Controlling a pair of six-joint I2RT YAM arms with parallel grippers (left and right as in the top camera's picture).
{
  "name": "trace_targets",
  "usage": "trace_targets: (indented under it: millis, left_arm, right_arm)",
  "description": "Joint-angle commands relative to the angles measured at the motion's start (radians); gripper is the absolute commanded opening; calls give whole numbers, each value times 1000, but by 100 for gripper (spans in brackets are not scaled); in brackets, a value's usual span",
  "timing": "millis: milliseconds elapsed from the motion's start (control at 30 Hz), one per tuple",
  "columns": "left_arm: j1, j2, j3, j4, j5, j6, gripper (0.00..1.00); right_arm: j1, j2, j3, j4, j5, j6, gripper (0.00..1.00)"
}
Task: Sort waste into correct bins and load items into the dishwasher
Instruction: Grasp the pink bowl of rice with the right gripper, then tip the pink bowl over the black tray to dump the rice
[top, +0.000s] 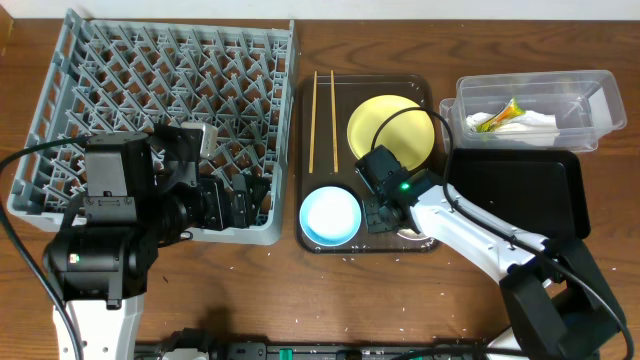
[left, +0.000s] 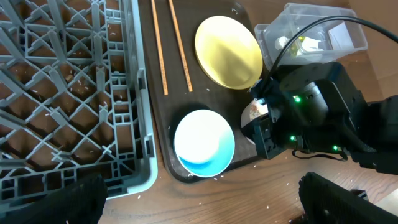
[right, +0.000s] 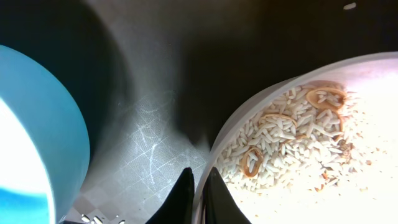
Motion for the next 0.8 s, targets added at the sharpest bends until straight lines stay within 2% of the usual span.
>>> trace_targets:
  millis: [0, 200, 367, 567, 767]
  left_arm:
    - [-4, 2, 16, 1, 10, 14, 100]
    - [-4, 2, 16, 1, 10, 14, 100]
    - [-4, 2, 16, 1, 10, 14, 99]
    - [-4, 2, 16, 1, 10, 14, 99]
    - [-4, 2, 16, 1, 10, 14, 99]
  right_arm:
    - [-9, 39, -3, -1, -1, 11, 1]
    - [-12, -14, 19, -31, -44, 10, 1]
    - [-71, -170, 39, -27, -188, 0, 1]
    - [-270, -373, 39, -23, -380, -28, 1]
    - [-550, -443, 36, -42, -599, -142, 1]
